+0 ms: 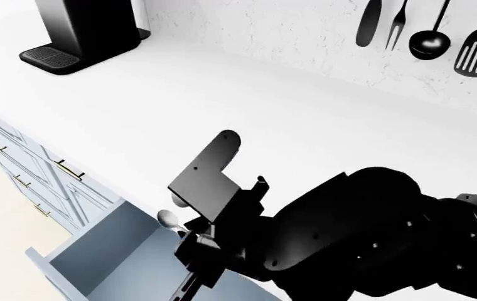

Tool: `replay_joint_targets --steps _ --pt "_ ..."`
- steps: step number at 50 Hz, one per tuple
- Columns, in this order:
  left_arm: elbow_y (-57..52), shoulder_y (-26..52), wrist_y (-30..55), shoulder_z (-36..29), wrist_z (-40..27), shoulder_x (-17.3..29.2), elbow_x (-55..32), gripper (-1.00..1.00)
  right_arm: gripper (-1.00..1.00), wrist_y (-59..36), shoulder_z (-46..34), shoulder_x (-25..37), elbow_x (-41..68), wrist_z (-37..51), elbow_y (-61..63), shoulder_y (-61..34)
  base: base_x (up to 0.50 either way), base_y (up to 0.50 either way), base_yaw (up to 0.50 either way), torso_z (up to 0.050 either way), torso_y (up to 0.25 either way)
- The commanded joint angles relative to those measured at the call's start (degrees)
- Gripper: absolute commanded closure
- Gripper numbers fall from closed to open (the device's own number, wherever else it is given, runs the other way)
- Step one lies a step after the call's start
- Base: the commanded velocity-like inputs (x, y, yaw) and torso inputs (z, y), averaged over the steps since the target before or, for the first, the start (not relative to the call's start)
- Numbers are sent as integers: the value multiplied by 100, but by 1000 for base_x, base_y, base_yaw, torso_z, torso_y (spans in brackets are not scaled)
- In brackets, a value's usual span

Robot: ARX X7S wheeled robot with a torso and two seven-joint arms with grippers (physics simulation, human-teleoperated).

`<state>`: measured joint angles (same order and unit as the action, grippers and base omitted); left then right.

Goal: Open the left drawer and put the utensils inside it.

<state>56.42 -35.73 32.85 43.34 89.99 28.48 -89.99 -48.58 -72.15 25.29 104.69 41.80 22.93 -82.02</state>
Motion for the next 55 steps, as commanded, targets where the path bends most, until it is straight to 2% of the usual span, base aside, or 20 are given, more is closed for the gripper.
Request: replay_joint_targets --steps 1,13,21,22,33,44,50,54,55 --pt "33 15 30 3 0 10 -2 -100 100 -91 -292 -643 -815 -706 -806 111 0 0 0 0 0" --pt "150 118 -33 -137 0 45 2 -100 100 120 -585 -1121 -1563 -1411 -1846 351 0 0 0 0 0" --pt "199 160 -46 -183 0 61 4 -100 100 179 -641 -1162 -1712 -1804 -1884 371 0 0 0 0 0" --pt "213 172 -52 -192 0 64 5 -100 -100 171 -644 -1163 -1707 -1722 -1881 372 0 0 0 0 0" --pt "231 170 -42 -197 0 68 0 -100 -100 330 -551 -1053 -1798 -1992 -1600 363 0 0 0 0 0" --pt "197 151 -61 -198 0 53 -2 -100 -100 368 -319 -904 -1592 -1834 -1362 201 0 0 0 0 0" --pt "218 170 -65 -216 0 59 6 -100 -100 475 482 -249 -909 -1593 -768 -459 0 0 0 0 0" --pt "220 179 -74 -234 0 59 2 -100 -100 544 683 -96 -763 -1617 -807 -584 0 0 0 0 0" --pt "252 209 -90 -259 0 68 12 -100 -100 587 976 236 -570 -1606 -818 -830 0 0 0 0 0"
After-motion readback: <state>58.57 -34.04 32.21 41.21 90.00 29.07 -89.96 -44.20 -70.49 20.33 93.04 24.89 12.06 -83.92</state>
